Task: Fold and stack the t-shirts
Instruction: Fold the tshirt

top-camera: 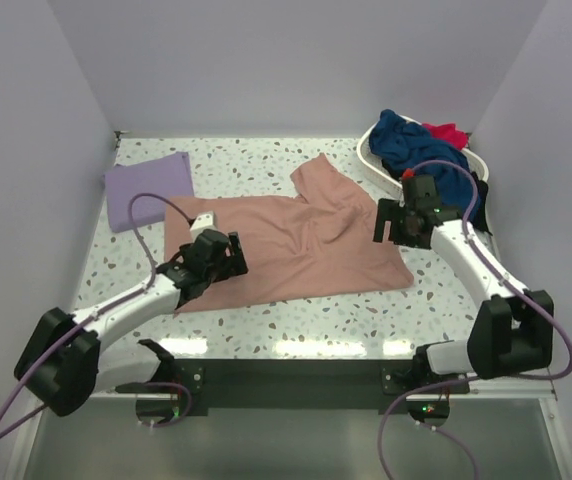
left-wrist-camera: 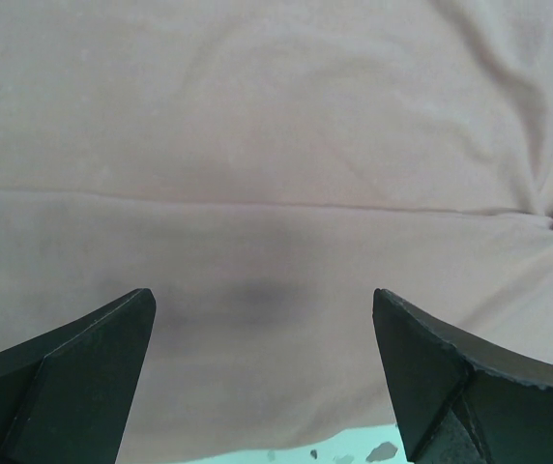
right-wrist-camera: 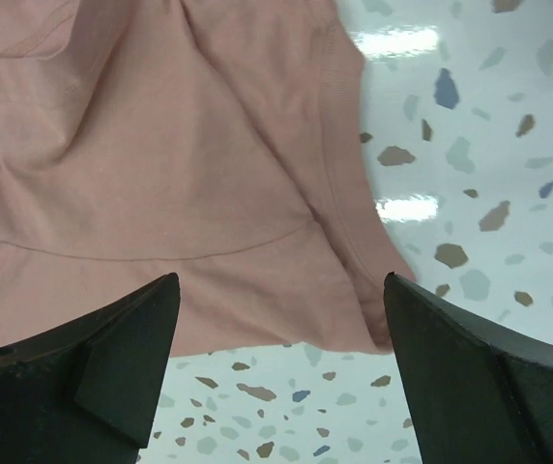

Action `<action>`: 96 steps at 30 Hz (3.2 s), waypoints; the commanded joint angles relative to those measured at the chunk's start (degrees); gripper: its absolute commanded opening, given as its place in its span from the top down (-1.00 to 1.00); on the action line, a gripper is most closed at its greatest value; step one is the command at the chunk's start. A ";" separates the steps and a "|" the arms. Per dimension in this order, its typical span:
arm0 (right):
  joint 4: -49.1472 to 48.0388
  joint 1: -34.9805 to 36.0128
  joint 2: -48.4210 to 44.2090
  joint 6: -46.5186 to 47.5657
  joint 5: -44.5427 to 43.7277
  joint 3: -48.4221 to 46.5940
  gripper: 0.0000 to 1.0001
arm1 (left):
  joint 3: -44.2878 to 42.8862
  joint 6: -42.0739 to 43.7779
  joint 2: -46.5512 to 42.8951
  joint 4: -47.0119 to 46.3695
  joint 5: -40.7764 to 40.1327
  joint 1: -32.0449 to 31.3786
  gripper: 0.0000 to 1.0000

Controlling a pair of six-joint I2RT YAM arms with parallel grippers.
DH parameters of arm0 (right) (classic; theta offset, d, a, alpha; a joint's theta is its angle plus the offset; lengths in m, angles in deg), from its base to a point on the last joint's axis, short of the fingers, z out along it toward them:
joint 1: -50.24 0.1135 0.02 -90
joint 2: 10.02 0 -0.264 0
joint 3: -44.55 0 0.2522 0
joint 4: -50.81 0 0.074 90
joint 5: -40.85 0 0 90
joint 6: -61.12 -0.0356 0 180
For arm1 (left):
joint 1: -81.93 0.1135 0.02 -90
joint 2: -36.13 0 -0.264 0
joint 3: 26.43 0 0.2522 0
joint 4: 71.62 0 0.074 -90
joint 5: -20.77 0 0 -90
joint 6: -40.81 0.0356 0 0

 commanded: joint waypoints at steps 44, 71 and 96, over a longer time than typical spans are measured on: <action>1.62 12.25 4.69 -2.83 1.97 8.66 -0.81 | 7.70 -2.86 -5.61 2.99 -0.87 2.08 -1.00; -12.08 12.25 20.85 -1.34 1.79 0.64 -0.81 | -7.35 9.71 22.43 -15.72 4.31 4.98 -1.00; -4.69 13.75 2.48 -9.51 6.71 18.49 -0.80 | 8.66 1.63 0.81 -3.51 4.74 1.11 -1.00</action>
